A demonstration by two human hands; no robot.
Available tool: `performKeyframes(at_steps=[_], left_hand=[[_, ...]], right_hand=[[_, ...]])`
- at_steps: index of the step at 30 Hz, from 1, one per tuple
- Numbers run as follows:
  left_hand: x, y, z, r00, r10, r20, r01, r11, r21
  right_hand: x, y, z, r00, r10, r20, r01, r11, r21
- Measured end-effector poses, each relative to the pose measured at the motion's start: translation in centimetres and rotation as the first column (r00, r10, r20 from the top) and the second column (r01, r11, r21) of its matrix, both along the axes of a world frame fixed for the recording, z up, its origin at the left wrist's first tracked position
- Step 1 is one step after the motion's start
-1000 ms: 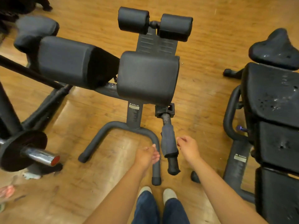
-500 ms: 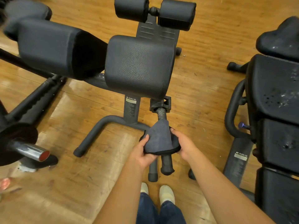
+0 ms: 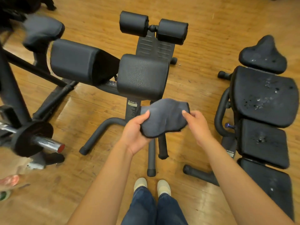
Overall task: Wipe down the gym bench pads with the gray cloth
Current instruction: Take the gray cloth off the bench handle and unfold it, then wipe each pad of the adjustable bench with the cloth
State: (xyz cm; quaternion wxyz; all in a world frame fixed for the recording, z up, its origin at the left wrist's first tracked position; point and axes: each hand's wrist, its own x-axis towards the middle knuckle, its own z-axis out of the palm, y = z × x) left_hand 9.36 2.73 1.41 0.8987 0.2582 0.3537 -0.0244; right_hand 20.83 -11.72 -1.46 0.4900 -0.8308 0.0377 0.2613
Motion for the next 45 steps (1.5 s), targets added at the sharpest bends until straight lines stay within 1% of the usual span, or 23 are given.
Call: performKeyframes(at_steps=[1,2,4,6,8,11,13,15,16,18,19,20,21,22,23,25,27,29,32,35,38,41,45], left_hand=[[-0.1,-0.6,1.5,1.0,-0.015,0.024,0.015,1.0,0.002],[-0.2,-1.1,2.9,0.998,-0.033,0.046,0.034,0.999,-0.006],[-0.5,-2.3,5.5,0.994,-0.064,0.091,0.067,0.997,-0.032],[-1.0,-3.2,8.1,0.987,-0.075,0.14,0.084,0.995,-0.056],[-1.5,-4.0,10.3,0.979,-0.087,0.183,0.1,0.993,-0.064],[-2.1,-5.1,12.9,0.977,-0.102,0.188,0.109,0.994,-0.025],[-2.3,-6.3,14.2,0.983,-0.106,0.148,0.089,0.989,0.121],[-2.2,-7.8,15.3,0.995,-0.057,0.086,0.026,0.946,0.324],[-2.2,-8.7,15.6,0.999,-0.011,0.047,-0.01,0.904,0.427],[-2.2,-10.6,15.7,0.996,0.083,-0.031,-0.043,0.76,0.649],[-2.2,-11.4,15.4,0.99,0.124,-0.066,-0.035,0.675,0.737],[-2.1,-12.5,15.3,0.983,0.158,-0.088,-0.03,0.623,0.781],[-2.0,-13.5,15.3,0.974,0.19,-0.122,-0.021,0.614,0.789],[-1.8,-14.6,15.3,0.965,0.218,-0.147,-0.029,0.644,0.765],[-1.7,-15.8,15.3,0.961,0.23,-0.153,-0.057,0.706,0.705],[-1.7,-18.6,15.4,0.966,0.235,-0.104,-0.145,0.832,0.535],[-1.8,-21.4,15.1,0.97,0.238,-0.052,-0.185,0.86,0.476],[-2.4,-24.5,14.5,0.961,0.277,-0.009,-0.231,0.817,0.528],[-3.3,-29.3,14.2,0.945,0.327,0.034,-0.264,0.696,0.668],[-4.1,-34.2,14.1,0.915,0.399,0.059,-0.312,0.607,0.73],[-5.1,-38.9,13.8,0.888,0.451,0.087,-0.339,0.515,0.788],[-6.4,-43.9,12.4,0.858,0.511,0.05,-0.352,0.514,0.782],[-7.4,-50.5,11.5,0.79,0.613,-0.012,-0.403,0.533,0.743]], right_hand=[[-0.5,-0.1,1.6,1.0,0.011,0.003,-0.011,0.999,-0.032],[-1.0,-0.1,3.0,0.999,0.015,-0.035,-0.016,1.0,-0.005],[-2.3,0.0,6.2,0.981,0.024,-0.194,0.017,0.978,0.206],[-3.9,-0.3,9.2,0.937,0.072,-0.342,0.091,0.895,0.437],[-5.1,-0.9,12.1,0.912,0.108,-0.395,0.147,0.814,0.562],[-6.3,-1.8,15.4,0.918,0.112,-0.379,0.157,0.777,0.61],[-6.5,-2.6,16.7,0.94,0.105,-0.325,0.116,0.795,0.595],[-6.3,-3.7,17.6,0.957,0.081,-0.28,0.102,0.808,0.58],[-6.1,-4.3,18.0,0.961,0.072,-0.266,0.101,0.807,0.582],[-5.7,-5.9,18.7,0.968,0.074,-0.241,0.088,0.796,0.599],[-5.4,-6.9,19.0,0.97,0.086,-0.226,0.071,0.791,0.608],[-5.0,-8.0,19.3,0.972,0.105,-0.21,0.047,0.789,0.612],[-4.7,-9.2,19.5,0.972,0.131,-0.194,0.016,0.788,0.615],[-4.3,-10.5,19.6,0.97,0.16,-0.182,-0.014,0.786,0.618],[-4.0,-11.9,19.7,0.966,0.193,-0.174,-0.045,0.786,0.617],[-3.5,-14.8,19.8,0.947,0.278,-0.164,-0.127,0.789,0.602],[-3.0,-17.6,19.9,0.922,0.358,-0.146,-0.221,0.797,0.562],[-2.5,-20.4,19.8,0.902,0.415,-0.123,-0.292,0.793,0.535],[-2.3,-24.2,19.3,0.877,0.472,-0.094,-0.371,0.788,0.492],[-2.5,-28.1,18.6,0.863,0.502,-0.05,-0.428,0.781,0.455],[-3.1,-32.0,17.8,0.868,0.495,0.048,-0.468,0.78,0.415],[-4.2,-35.8,16.4,0.869,0.466,0.167,-0.494,0.791,0.361],[-5.6,-40.5,15.6,0.819,0.499,0.285,-0.569,0.772,0.283]])
